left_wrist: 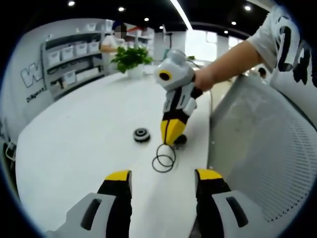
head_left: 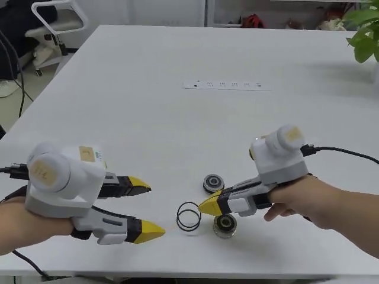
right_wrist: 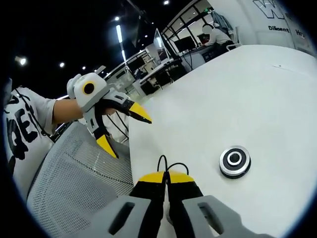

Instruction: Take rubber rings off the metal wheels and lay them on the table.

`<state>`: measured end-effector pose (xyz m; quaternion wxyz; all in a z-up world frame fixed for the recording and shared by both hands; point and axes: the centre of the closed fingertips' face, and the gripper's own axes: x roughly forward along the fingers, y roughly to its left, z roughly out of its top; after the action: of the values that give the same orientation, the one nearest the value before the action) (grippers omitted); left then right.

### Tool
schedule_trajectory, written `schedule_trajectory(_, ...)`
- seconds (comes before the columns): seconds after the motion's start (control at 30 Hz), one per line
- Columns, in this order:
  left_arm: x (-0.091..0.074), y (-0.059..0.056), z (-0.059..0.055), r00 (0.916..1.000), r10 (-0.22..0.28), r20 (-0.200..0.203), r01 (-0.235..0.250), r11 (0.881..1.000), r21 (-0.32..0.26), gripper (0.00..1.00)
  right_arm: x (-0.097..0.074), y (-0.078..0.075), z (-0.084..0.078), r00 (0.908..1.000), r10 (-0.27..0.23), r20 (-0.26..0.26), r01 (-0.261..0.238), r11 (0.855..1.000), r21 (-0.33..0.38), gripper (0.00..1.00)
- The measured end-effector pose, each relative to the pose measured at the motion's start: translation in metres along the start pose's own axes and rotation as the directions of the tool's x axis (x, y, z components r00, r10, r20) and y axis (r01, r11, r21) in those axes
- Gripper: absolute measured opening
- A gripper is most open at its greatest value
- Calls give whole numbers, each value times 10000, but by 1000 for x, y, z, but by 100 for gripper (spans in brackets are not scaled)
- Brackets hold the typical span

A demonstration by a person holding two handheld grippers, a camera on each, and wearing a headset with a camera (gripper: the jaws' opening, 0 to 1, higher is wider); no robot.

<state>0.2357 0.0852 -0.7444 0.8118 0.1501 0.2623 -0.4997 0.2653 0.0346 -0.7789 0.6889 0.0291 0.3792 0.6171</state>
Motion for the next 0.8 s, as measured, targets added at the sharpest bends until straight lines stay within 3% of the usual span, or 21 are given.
schedule_trajectory(0.8,-3,4,-7,9999,140,-68,-141,9997,-212,52,9,-11,-10,9998,-136,-146,142,9990,431,0)
